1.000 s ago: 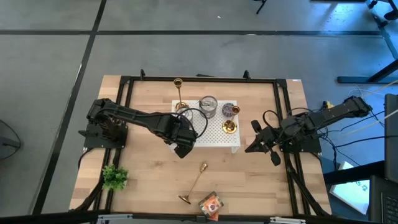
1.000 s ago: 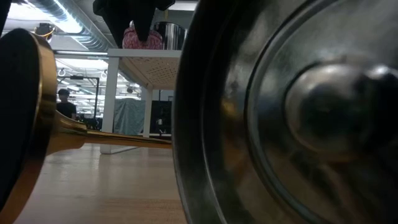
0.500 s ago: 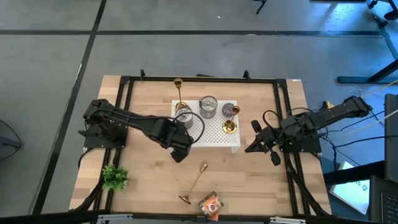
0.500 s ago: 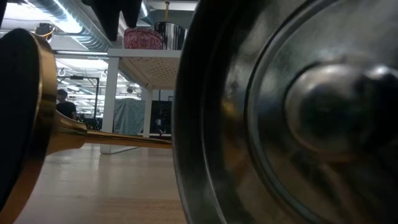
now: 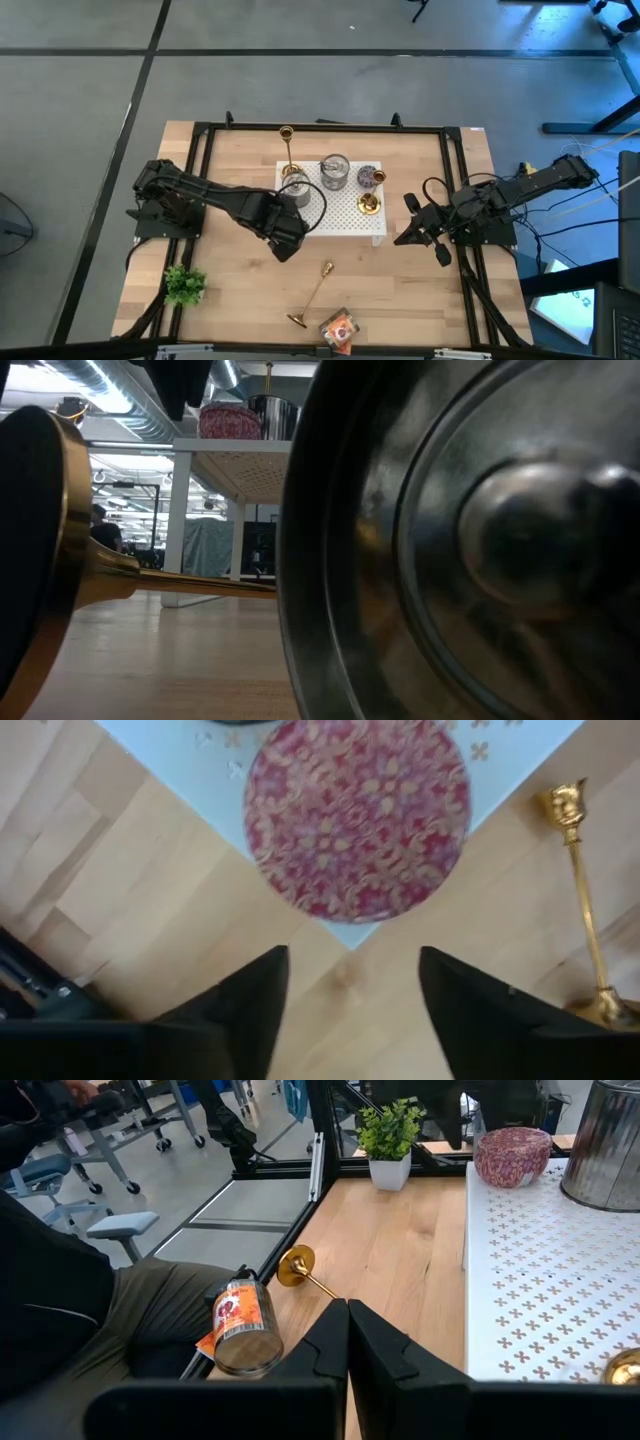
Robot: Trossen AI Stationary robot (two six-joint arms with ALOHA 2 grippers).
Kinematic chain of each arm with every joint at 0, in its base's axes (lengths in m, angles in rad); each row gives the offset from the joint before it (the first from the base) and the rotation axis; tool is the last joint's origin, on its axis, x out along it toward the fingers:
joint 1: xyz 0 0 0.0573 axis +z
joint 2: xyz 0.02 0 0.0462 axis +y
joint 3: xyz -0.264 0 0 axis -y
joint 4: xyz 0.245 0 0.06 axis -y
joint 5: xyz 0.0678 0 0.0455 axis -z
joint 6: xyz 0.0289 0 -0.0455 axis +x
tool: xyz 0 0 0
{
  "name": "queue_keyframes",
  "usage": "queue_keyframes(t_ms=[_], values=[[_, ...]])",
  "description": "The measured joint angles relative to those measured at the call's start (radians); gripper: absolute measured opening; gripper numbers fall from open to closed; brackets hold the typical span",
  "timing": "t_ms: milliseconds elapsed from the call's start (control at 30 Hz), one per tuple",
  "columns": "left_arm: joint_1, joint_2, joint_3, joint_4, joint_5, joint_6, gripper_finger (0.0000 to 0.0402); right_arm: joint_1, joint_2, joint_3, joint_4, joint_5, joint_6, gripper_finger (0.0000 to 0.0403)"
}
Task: Pick & Place candle stick holders
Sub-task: Put the small pink scented candle on the shelf, then put the gold candle holder on the shelf
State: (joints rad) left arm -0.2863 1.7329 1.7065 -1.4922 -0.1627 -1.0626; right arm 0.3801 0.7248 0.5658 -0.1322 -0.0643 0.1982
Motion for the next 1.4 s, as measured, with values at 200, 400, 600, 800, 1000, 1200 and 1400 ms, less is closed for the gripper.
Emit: queue_keyframes(t_ms=[200,400,600,800,1000,1200,1400], values=[[0.004,0.0,0.0,-0.001,-0.023,0.007,0.0133,0.0,0.0,0.0,0.0,0.0,0.0,0.0005],[0.008,0.0,0.0,0.014,-0.039,0.011,0.0083,0.0,0.0,0.0,0.0,0.0,0.0,0.0005],[0.008,0.0,0.0,0.031,-0.053,0.027,0.007,0.0,0.0,0.0,0.0,0.0,0.0,0.0005],[0.015,0.001,0.0,0.042,-0.057,0.037,0.0069,0.0,0.0,0.0,0.0,0.0,0.0,0.0005],[0.021,0.001,0.0,0.066,-0.058,0.053,0.0068,0.0,0.0,0.0,0.0,0.0,0.0,0.0005],[-0.015,0.0,0.0,0.069,0.037,0.012,0.0068,0.0,0.0,0.0,-0.004,0.0,0.0,0.0005],[-0.149,-0.001,0.0,0.176,0.04,-0.035,0.0065,0.0,0.0,0.0,-0.024,0.0,0.0,0.0005]])
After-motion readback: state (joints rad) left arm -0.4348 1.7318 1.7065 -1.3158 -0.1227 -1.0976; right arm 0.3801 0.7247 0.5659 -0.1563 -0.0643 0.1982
